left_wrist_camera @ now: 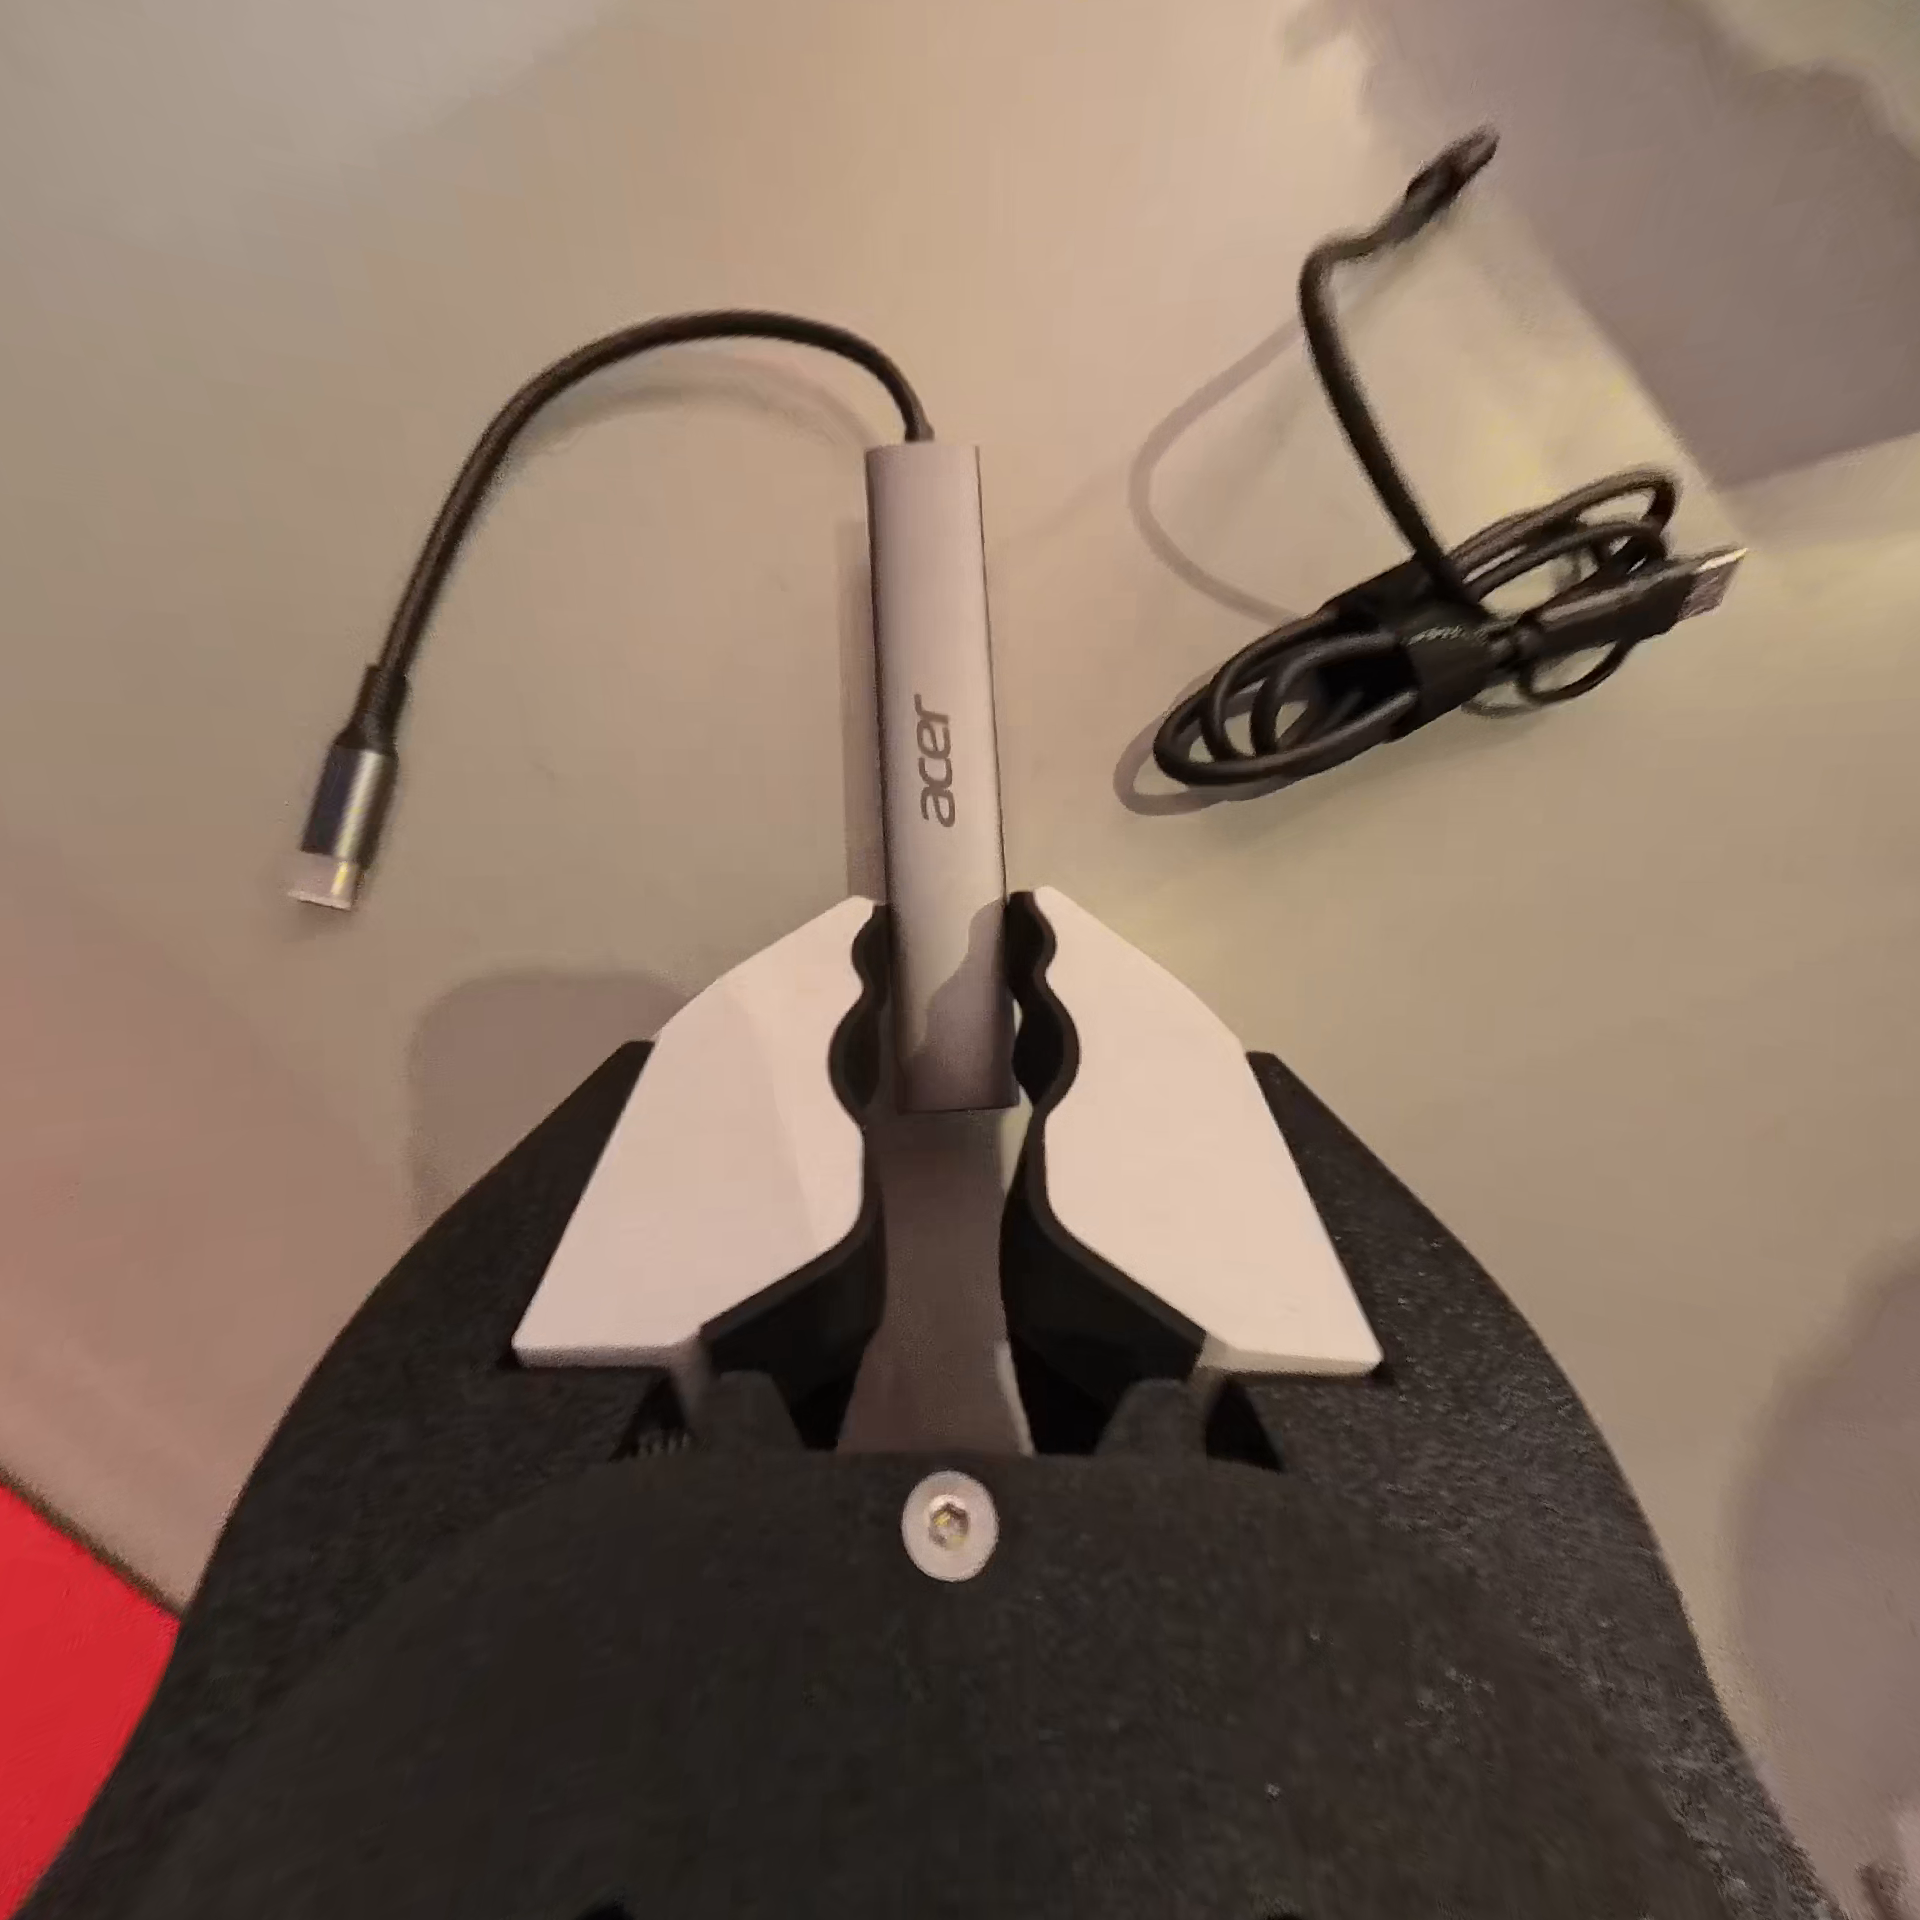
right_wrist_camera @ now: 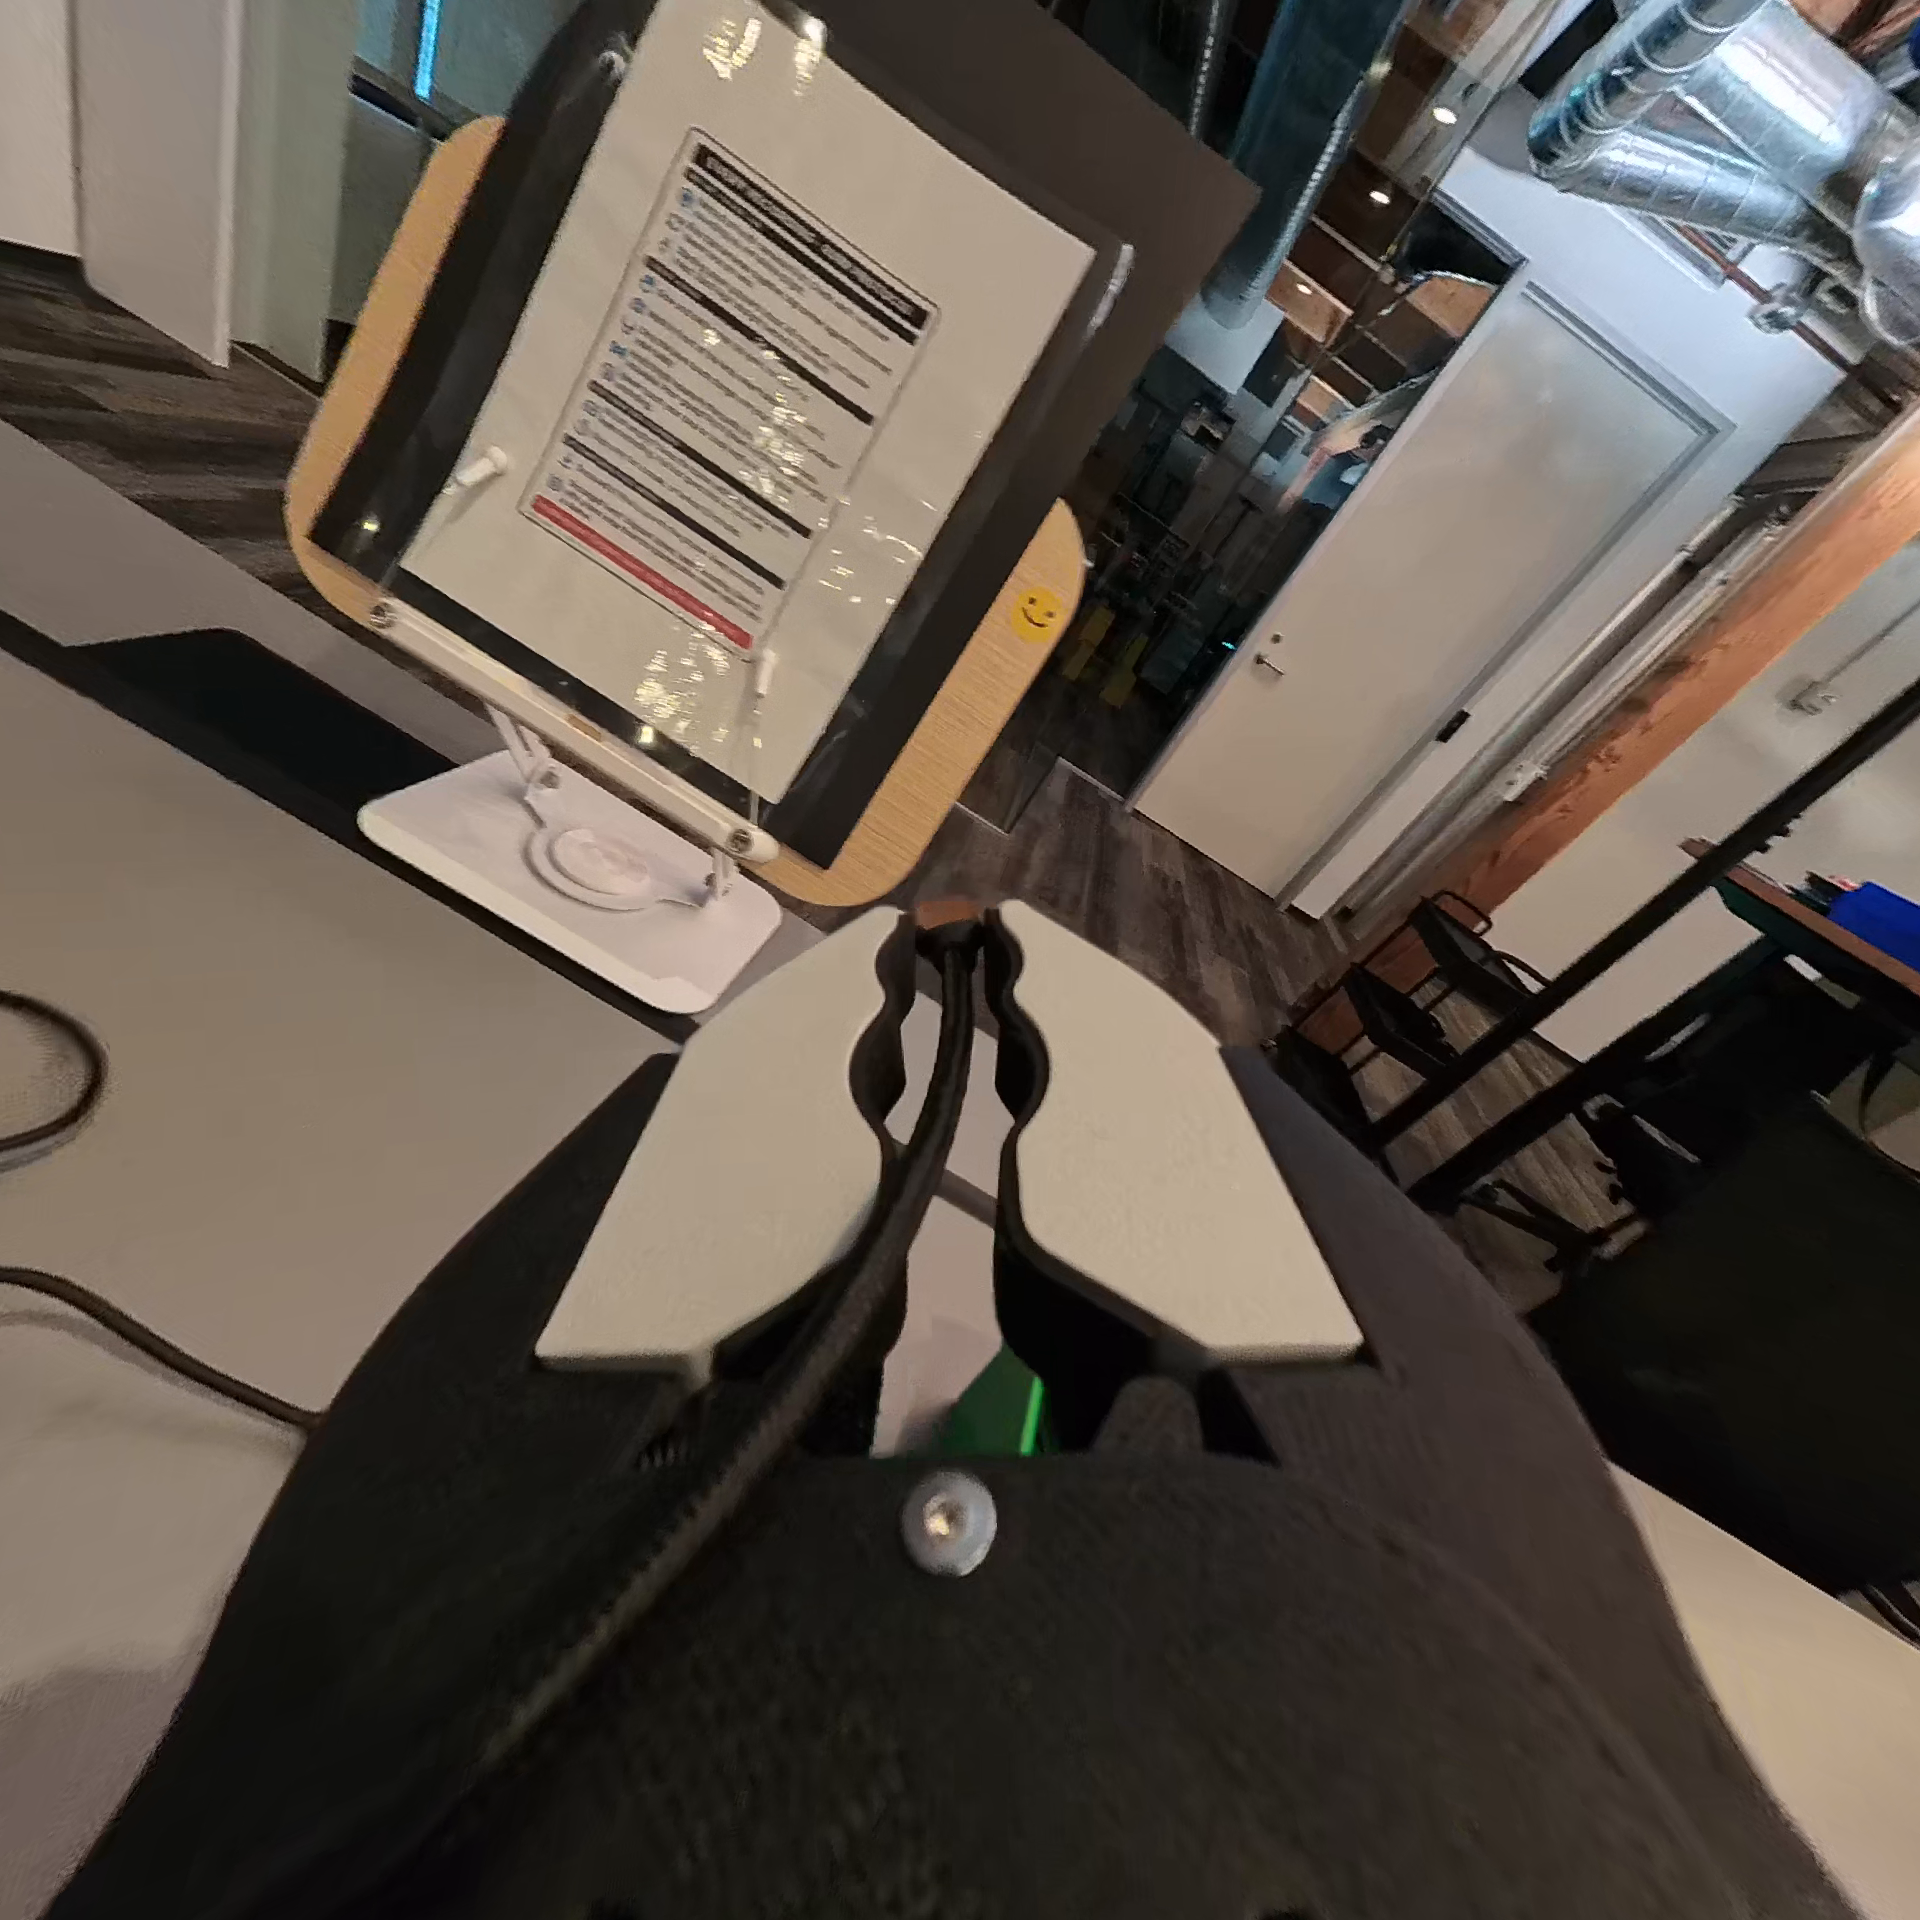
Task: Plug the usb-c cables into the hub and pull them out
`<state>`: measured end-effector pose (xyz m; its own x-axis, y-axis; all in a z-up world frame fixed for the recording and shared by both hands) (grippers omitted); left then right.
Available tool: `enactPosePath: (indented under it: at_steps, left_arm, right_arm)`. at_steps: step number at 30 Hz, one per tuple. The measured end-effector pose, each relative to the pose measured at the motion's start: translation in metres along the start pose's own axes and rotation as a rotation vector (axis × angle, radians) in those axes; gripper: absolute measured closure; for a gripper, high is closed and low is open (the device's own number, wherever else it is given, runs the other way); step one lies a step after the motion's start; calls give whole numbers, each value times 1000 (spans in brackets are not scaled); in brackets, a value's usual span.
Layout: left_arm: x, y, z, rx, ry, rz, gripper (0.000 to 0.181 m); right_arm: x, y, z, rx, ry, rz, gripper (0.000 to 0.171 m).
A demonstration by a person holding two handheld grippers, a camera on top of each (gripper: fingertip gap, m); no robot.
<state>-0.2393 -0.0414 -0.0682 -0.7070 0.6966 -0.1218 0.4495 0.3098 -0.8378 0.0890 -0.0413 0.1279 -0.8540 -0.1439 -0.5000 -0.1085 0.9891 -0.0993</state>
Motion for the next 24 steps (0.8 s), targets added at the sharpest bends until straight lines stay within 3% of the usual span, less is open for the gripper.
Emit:
enactPosePath:
  at_steps: [1, 9, 14, 20, 24]
  left_arm:
    - [1, -5, -4, -17, -11, 15, 160]
    - [6, -50, -69, -210, -70, 187, 160]
    - [3, -55, -104, -356, -104, 341, 160]
    - [4, -35, -93, -465, -161, 488, 160]
    - [5, -31, -87, -489, -163, 477, 160]
  right_arm:
    - [4, 2, -1, -5, 0, -27, 158]
    - [52, 18, -6, -59, 45, -306, 158]
    - [77, 30, -3, -146, 185, -514, 158]
    - [109, 49, 12, -179, 197, -644, 158]
    - [123, 57, 22, -178, 134, -630, 158]
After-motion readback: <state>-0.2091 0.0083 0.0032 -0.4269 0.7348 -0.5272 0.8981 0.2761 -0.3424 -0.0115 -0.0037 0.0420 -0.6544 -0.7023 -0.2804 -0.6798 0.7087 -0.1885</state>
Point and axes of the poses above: each gripper's, where its closed fingertips meet, y out along the fingers, z out of its underside, x = y × z across the jaws, the point moved 9 cm from there along -y, back along the fingers, and after that the axes turned 5 degrees about x, right-handed, at the moved point
